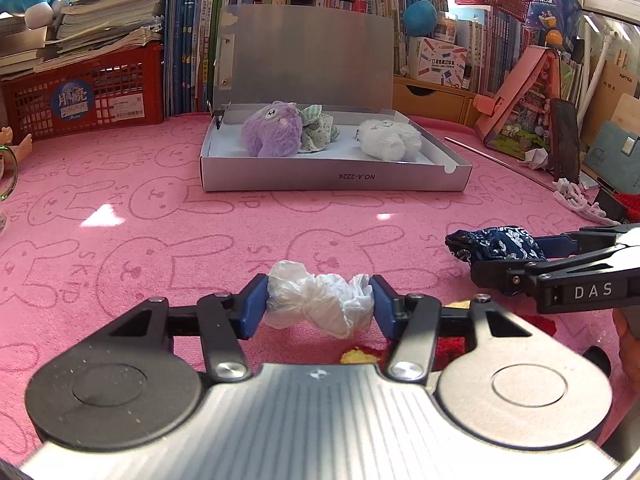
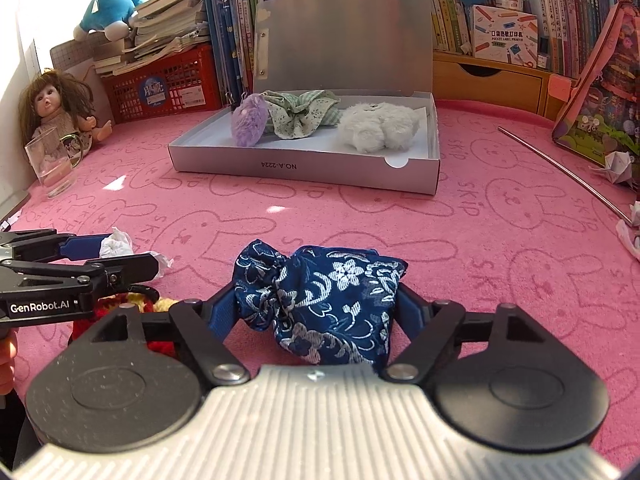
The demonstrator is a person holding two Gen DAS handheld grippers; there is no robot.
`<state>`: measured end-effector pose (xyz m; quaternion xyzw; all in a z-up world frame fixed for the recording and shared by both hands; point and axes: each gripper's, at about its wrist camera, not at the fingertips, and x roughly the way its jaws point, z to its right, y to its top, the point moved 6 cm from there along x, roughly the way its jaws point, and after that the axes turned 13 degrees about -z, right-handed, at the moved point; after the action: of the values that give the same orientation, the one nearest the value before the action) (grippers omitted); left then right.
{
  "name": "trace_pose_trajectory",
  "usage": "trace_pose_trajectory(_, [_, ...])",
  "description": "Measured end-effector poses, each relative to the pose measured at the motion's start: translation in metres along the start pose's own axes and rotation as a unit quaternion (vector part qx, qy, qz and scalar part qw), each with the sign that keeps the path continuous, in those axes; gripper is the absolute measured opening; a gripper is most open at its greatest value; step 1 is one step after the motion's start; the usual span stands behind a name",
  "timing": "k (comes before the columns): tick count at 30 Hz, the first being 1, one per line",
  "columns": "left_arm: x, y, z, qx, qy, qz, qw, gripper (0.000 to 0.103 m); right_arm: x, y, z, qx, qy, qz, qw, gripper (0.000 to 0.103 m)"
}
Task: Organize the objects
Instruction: 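Carry the pouch and bag into the white box and open both tools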
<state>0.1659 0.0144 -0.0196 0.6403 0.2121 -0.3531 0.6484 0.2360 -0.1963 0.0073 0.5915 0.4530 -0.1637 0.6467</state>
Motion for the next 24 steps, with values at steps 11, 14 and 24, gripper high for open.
trace_pose_trajectory(11, [-0.001, 0.037, -0.007, -0.013, 0.001, 0.007, 0.9999, 0.061, -0.010, 0.024, 0.008, 0.011, -0.005, 0.021, 1.000, 0.074])
trace_pose_trajectory(14, [0.000, 0.053, -0.010, -0.016, 0.001, 0.012, 0.9998, 0.061, -0.010, 0.038, 0.016, 0.024, -0.004, 0.024, 0.999, 0.074])
trace_pose_trajectory(24, [0.023, 0.113, -0.021, -0.041, 0.004, 0.031, 0.9987, 0.061, 0.002, 0.088, 0.047, 0.079, 0.000, 0.029, 0.996, 0.074])
